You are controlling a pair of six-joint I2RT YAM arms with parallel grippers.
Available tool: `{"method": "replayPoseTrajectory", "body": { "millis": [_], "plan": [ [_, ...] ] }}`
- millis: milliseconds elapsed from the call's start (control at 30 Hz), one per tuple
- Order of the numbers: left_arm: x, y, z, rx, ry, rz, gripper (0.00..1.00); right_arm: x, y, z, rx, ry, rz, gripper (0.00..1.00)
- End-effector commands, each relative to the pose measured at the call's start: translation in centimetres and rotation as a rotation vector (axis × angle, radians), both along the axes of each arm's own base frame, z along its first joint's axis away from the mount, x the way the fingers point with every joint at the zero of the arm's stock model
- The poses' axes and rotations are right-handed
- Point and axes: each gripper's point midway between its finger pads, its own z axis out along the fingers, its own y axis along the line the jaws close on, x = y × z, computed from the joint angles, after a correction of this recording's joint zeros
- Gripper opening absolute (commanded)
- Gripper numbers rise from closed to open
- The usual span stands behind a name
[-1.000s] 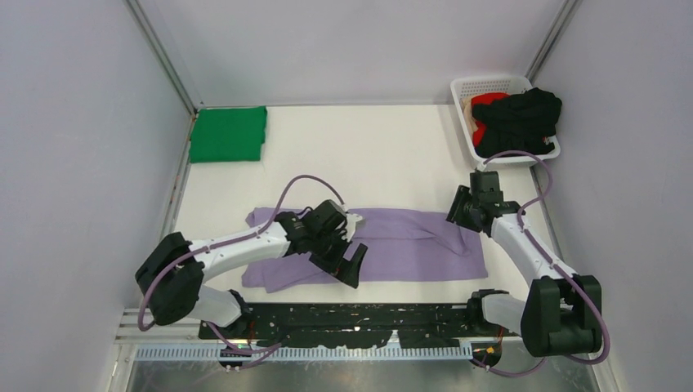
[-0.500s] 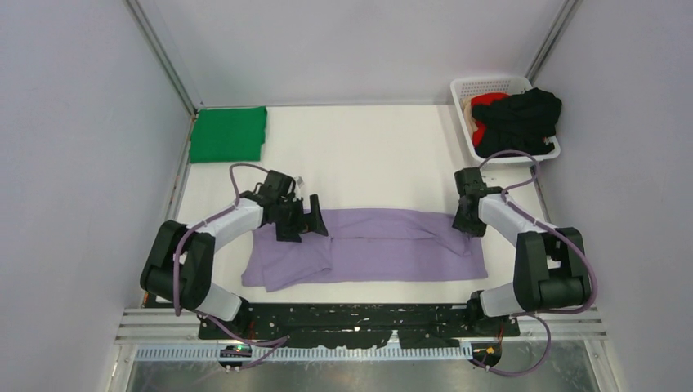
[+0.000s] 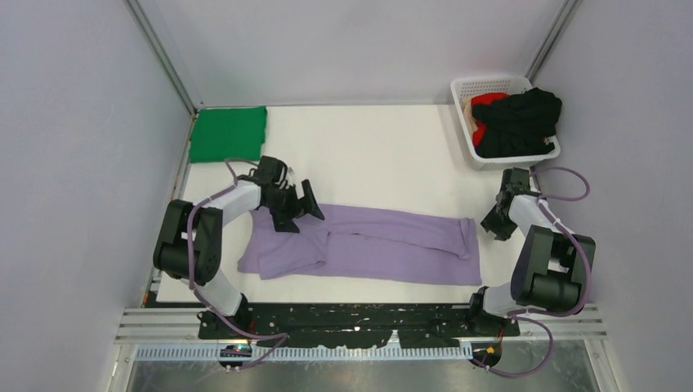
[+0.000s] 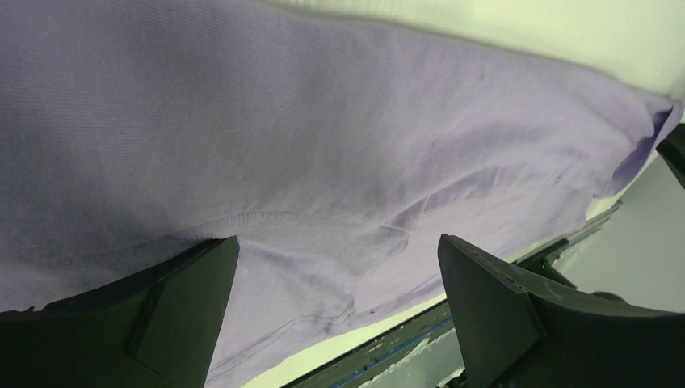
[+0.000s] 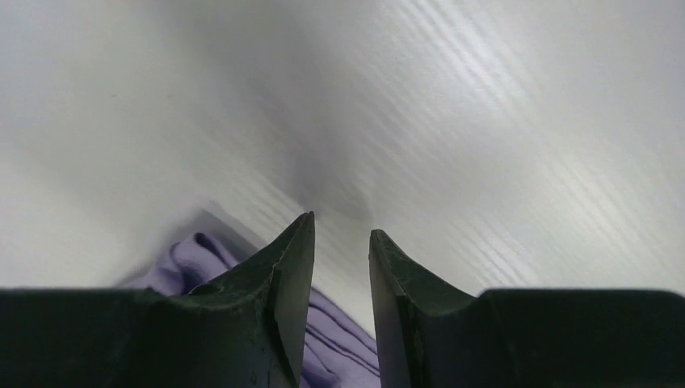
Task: Fold and stack the t-shirts
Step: Fold the other side of the tshirt into a rectangle, then rotate the tshirt 90 degrees
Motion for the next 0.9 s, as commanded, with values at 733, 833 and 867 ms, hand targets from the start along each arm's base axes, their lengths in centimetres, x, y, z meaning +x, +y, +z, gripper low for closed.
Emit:
{"method": "replayPoseTrajectory", "body": {
  "millis": [733,833,867],
  "plan": [
    [31.4,-19.6,5.9,-0.537,-0.239,0.142,1.00,0.7,19.3,0.7,0.307,-0.119,0.765,0.41],
    [33.9,-22.3,7.4,-0.709,-0.333,0.233,1.00,-3.0,23.0,-0.2,0.419,-0.052,0.864,0.39],
    [34.3,-22.9,7.8,-0.738,-0.357,0.256,1.00,-4.1,23.5,-0.9,0.437,-0.025,0.879,0.39]
  ]
}}
